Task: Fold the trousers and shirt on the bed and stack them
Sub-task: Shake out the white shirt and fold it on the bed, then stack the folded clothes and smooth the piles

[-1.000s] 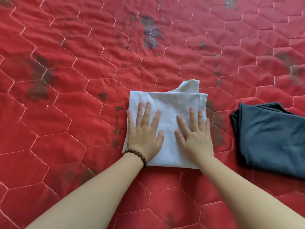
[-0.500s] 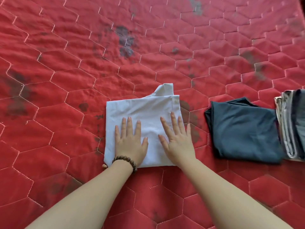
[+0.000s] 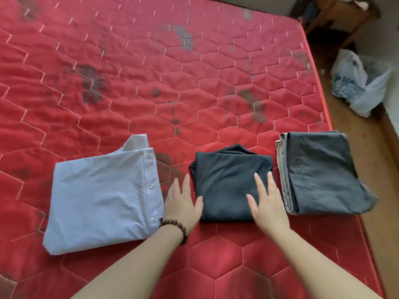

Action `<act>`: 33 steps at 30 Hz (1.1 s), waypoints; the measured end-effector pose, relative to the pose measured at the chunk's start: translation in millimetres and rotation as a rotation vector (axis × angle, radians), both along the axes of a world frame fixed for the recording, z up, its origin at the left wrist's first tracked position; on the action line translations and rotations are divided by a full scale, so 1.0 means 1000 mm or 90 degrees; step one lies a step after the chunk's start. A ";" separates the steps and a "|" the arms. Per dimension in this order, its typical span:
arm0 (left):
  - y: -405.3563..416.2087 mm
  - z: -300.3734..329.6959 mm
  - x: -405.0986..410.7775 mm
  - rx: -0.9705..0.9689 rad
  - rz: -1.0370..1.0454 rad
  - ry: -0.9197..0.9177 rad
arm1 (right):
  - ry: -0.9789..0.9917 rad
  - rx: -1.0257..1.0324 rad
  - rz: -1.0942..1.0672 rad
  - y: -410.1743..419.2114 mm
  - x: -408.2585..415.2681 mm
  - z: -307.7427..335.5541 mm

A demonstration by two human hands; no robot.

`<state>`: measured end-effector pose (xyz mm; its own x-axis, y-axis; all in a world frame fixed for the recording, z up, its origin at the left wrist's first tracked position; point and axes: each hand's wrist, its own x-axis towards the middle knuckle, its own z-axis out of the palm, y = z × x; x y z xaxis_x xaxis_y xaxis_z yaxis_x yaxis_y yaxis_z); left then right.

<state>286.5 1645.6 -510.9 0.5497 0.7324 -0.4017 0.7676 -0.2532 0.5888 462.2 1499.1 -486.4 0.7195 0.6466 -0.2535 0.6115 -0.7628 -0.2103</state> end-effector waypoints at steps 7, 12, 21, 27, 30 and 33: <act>-0.014 -0.024 0.079 0.021 0.158 -0.086 | 0.071 0.006 -0.033 -0.003 0.070 -0.049; -0.021 -0.036 0.087 0.029 0.201 -0.072 | 0.019 0.018 -0.078 -0.003 0.073 -0.064; -0.005 -0.031 0.074 0.011 0.084 -0.114 | 0.087 0.153 -0.059 0.003 0.065 -0.043; 0.020 0.007 0.004 0.085 0.096 -0.148 | 0.039 0.219 -0.037 0.039 -0.005 -0.009; 0.048 0.021 -0.055 0.117 0.135 -0.161 | 0.061 0.232 0.001 0.073 -0.059 0.006; 0.084 0.031 -0.116 0.143 0.165 -0.163 | 0.115 0.272 0.033 0.113 -0.115 0.015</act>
